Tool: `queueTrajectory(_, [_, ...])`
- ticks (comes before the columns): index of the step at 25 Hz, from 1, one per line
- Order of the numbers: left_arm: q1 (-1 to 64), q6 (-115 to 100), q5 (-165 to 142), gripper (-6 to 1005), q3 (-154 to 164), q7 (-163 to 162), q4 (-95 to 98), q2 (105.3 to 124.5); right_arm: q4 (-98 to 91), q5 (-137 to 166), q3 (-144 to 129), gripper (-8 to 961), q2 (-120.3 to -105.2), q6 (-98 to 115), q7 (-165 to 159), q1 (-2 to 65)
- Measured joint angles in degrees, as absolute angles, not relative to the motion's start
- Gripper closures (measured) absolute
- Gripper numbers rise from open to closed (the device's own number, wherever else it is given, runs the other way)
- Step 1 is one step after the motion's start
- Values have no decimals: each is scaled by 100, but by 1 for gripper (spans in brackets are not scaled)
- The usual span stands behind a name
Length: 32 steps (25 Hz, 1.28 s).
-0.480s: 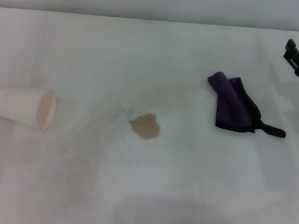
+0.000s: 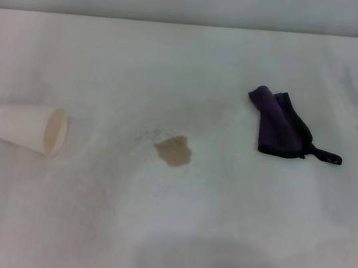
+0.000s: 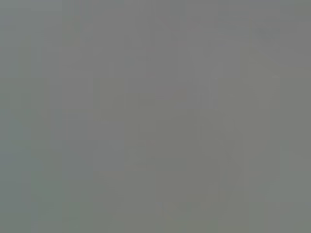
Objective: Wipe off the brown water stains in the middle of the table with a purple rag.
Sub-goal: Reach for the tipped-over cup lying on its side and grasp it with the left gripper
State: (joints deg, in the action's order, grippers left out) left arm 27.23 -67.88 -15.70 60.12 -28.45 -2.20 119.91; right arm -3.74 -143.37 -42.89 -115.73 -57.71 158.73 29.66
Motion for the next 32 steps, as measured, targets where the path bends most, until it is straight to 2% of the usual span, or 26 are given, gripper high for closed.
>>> queueTrajectory(14, [2777, -6360, -1769, 127, 6061, -3788, 773, 11859, -426, -14361, -3903, 84, -11588, -5773, 15873, 2961])
queueTrajectory(32, [2386, -6541, -2195, 126, 6214, -2898, 715, 11953, -301, -14361, -3708, 84, -11618, -5843, 15715, 3014])
